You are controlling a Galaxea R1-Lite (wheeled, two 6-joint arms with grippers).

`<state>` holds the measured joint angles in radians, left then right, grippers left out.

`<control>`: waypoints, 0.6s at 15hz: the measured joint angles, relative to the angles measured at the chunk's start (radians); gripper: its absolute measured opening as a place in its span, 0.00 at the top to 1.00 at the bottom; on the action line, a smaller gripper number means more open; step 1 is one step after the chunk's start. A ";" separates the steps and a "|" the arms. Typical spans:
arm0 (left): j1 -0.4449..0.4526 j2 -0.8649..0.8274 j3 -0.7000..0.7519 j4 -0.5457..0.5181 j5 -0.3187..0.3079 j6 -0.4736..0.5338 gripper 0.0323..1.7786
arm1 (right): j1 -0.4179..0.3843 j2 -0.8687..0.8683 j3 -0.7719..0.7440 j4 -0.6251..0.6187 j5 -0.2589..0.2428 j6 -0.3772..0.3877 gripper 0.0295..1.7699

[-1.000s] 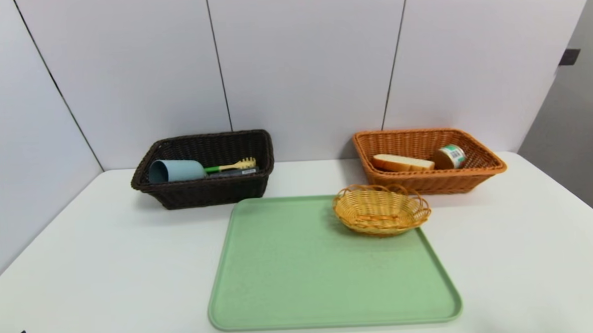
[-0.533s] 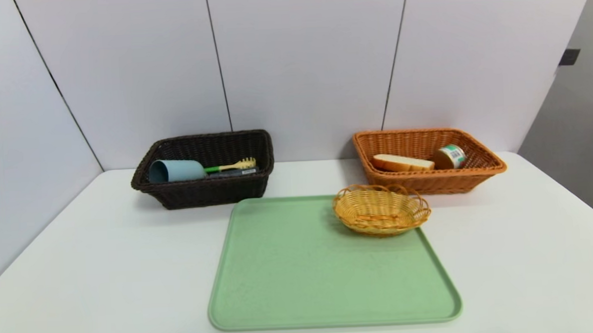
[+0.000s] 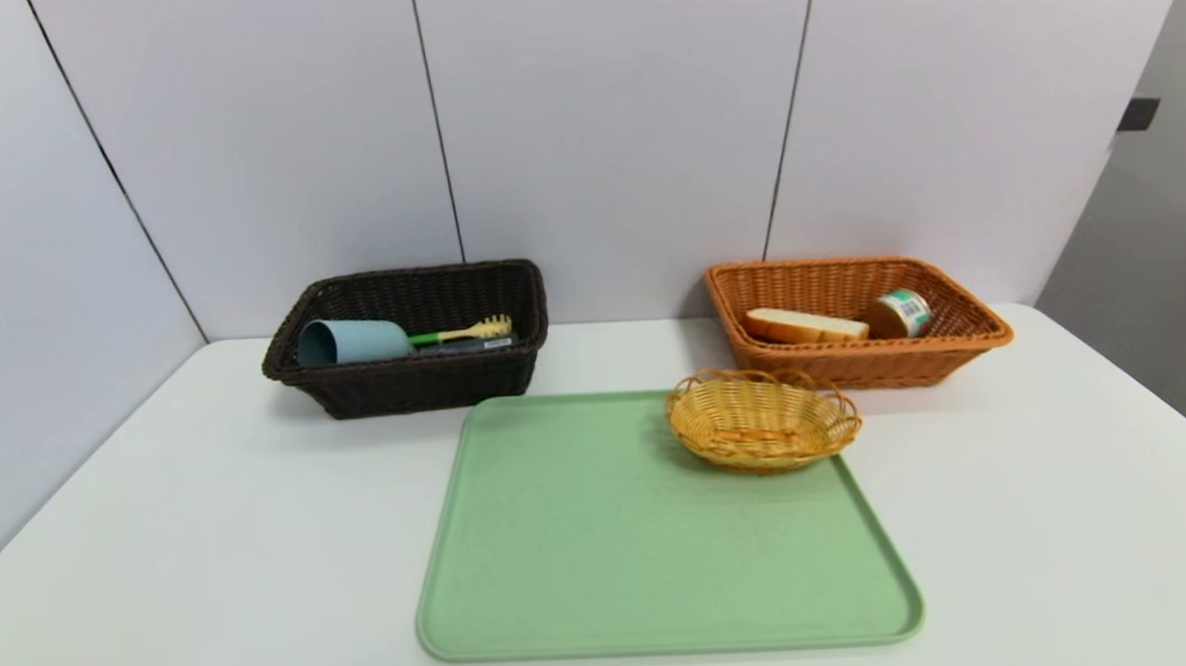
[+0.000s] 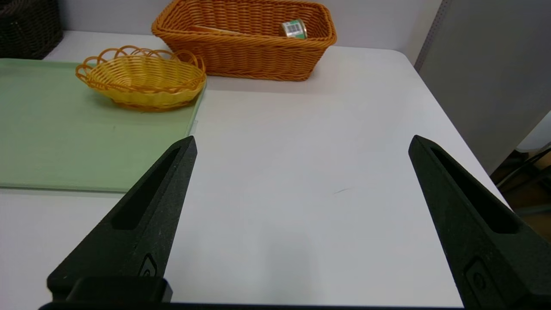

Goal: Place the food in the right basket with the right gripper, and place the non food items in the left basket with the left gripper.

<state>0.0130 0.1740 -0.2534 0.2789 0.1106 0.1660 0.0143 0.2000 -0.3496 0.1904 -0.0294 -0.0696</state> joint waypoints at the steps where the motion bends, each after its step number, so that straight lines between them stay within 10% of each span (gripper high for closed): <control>1: 0.000 -0.008 -0.006 0.011 -0.001 0.014 0.05 | -0.003 -0.016 0.005 0.001 0.005 0.000 0.04; 9: -0.011 -0.154 0.078 0.008 0.005 0.059 0.05 | -0.013 -0.147 0.065 -0.013 0.003 -0.004 0.04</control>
<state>0.0023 0.0200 -0.1751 0.2872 0.1153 0.2251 0.0013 0.0528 -0.2843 0.1779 -0.0264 -0.0740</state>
